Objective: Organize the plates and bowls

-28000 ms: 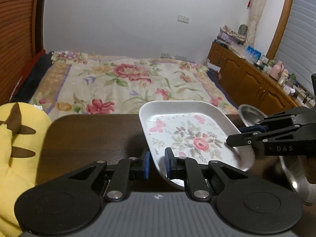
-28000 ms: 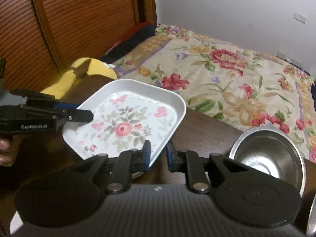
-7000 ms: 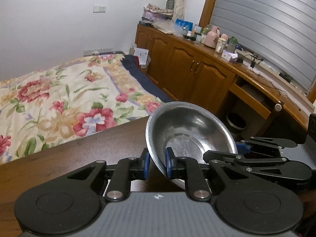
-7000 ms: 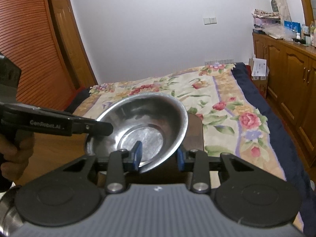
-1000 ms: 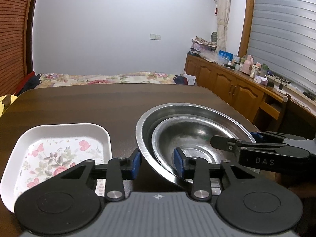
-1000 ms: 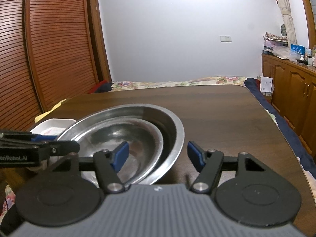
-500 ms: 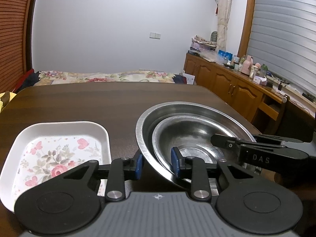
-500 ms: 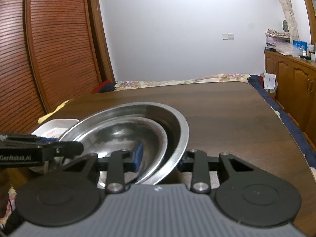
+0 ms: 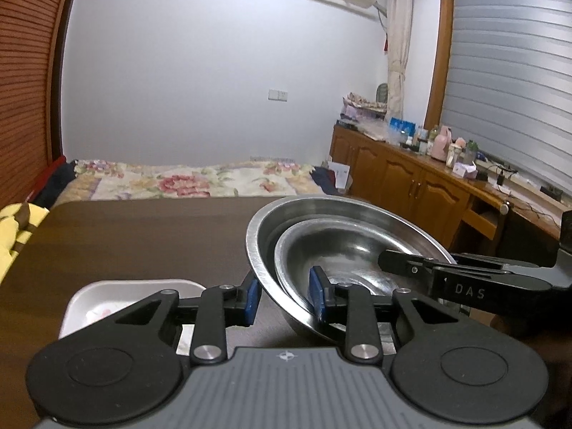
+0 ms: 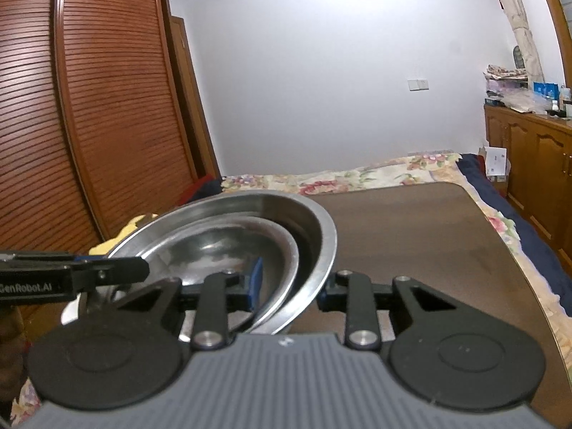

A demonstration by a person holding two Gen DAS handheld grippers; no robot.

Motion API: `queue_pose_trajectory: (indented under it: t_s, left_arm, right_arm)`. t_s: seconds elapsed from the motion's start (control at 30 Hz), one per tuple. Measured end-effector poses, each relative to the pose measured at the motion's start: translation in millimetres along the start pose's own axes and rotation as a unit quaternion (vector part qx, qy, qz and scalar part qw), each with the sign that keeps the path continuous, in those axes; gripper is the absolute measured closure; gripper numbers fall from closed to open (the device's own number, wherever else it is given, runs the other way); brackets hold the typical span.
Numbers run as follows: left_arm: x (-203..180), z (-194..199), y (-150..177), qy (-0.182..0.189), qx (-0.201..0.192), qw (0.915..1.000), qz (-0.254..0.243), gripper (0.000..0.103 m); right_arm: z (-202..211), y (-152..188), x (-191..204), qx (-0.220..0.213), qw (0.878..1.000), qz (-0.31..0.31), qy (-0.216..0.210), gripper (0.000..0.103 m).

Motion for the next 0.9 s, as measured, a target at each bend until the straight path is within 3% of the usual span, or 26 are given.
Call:
queue_pose_trajectory:
  t_s: [0.4,0.9]
  left_arm:
    - [19,27,-18,-0.026,-0.024,0.9994,-0.002,0.072]
    - [48,48,-23,-0.045,-0.028,0.9984,0.018,0.072]
  right_arm:
    - [-4,-14,28,-0.011,0.999,0.01,-0.032,0.071]
    - [-14,-20,61,0.007,0.998,0.034,-0.054,0.071]
Point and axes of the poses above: each gripper's, at about its wrist camera, not at the fingertips, and z roughly against the way its jaws point, x to its left, y to its underside, the point moved 9 cm from there along -z, roughly the way its jaws point, and after that the axes turned 2 degrees about -y, right-handed, at the moved point
